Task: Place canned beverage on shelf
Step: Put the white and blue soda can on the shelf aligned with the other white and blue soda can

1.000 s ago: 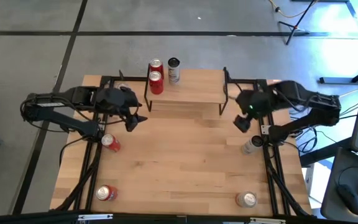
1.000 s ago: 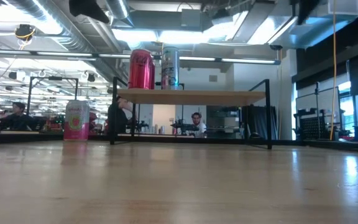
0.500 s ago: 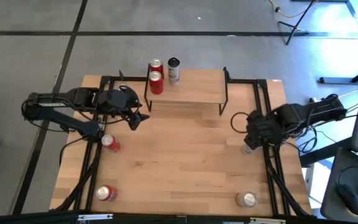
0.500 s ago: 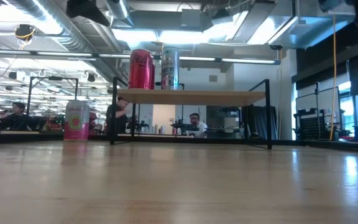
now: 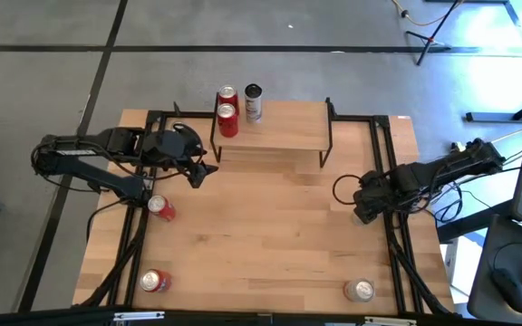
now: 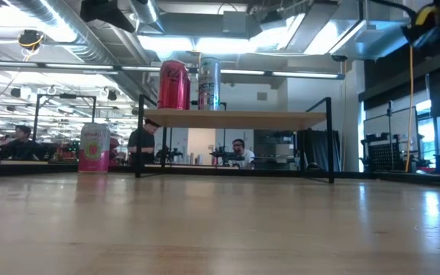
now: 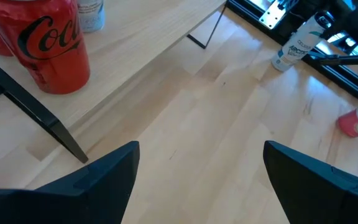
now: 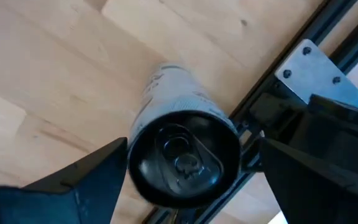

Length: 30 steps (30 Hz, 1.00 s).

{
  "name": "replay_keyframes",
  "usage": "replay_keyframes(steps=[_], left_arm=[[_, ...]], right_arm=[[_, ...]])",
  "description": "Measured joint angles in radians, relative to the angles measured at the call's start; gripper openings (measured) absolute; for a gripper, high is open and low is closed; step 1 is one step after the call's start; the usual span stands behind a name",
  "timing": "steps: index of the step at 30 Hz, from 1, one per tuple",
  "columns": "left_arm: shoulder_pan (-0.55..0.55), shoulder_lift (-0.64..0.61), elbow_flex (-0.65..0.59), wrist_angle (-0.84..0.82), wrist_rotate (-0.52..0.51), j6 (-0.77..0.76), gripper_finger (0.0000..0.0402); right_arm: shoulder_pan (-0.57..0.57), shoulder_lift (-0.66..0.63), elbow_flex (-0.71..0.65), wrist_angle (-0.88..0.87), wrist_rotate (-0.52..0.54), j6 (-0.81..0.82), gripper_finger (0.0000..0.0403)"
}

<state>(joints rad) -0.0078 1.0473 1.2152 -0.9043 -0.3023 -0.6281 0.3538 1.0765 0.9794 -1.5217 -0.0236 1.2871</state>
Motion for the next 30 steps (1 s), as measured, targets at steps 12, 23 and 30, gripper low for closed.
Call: replay_keyframes(steps=[12,23,30], left_arm=[[0.000,0.000,0.000,0.000,0.000,0.001,0.0330],[0.000,0.000,0.000,0.000,0.001,0.002,0.0330],[0.000,0.000,0.001,0.003,0.009,0.002,0.0330]], right_arm=[[0.000,0.001,-0.052,0.096,-0.014,-0.186,0.0217],[-0.028,0.049,0.065,0.568,0.007,-0.631,0.0217],[-0.116,0.264,0.222,0.644,-0.001,-0.948,0.0217]])
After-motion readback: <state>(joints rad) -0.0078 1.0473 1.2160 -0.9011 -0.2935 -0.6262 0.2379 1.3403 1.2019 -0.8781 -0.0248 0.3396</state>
